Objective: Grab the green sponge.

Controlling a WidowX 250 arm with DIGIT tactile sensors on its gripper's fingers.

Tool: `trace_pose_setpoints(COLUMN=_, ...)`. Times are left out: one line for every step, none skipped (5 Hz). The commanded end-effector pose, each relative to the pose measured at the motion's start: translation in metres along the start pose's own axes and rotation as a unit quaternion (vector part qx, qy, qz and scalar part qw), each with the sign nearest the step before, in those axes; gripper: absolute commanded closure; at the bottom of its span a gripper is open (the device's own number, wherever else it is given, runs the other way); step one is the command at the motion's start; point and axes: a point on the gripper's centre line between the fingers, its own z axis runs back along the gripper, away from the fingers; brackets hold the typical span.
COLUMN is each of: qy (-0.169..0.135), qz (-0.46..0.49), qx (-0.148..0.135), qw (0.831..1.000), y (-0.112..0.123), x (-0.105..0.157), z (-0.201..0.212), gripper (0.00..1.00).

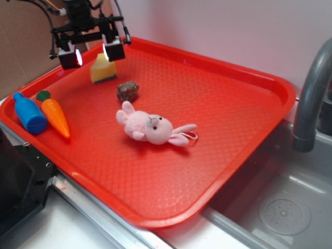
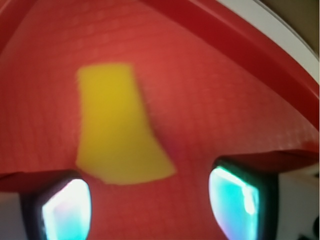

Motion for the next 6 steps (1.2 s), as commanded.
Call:
trace_pose_setpoints(qy=-0.016, qz=-0.066, qx=0.029, qw=0.997, y=-0.012, x=0.018, z=-0.015, gripper=0.00)
trace_pose_setpoints(qy=0.002, qz=-0.090, qx=0.015, qw=0.996, y=-0.017, x=0.046, z=-0.018, gripper=0.00)
trace_pose_setpoints(qy=0.041, qz=-0.114, qx=0.002, qw=0.993, y=-0.014, x=0.047, z=-0.027, gripper=1.00)
trace_pose_setpoints(qy=0.063, qz=-0.161, qx=-0.020, qw=0.985, y=-0.009, x=0.040, z=-0.003, gripper=1.00)
trace_pose_setpoints(qy=0.045, qz=-0.213, qx=-0.011, qw=0.976, y=-0.004, x=0.017, z=0.041, gripper=1.00)
trace_pose_setpoints(qy=0.006, qz=-0.244, qx=-0.003, qw=0.970, y=-0.001, x=-0.016, z=0.090, gripper=1.00)
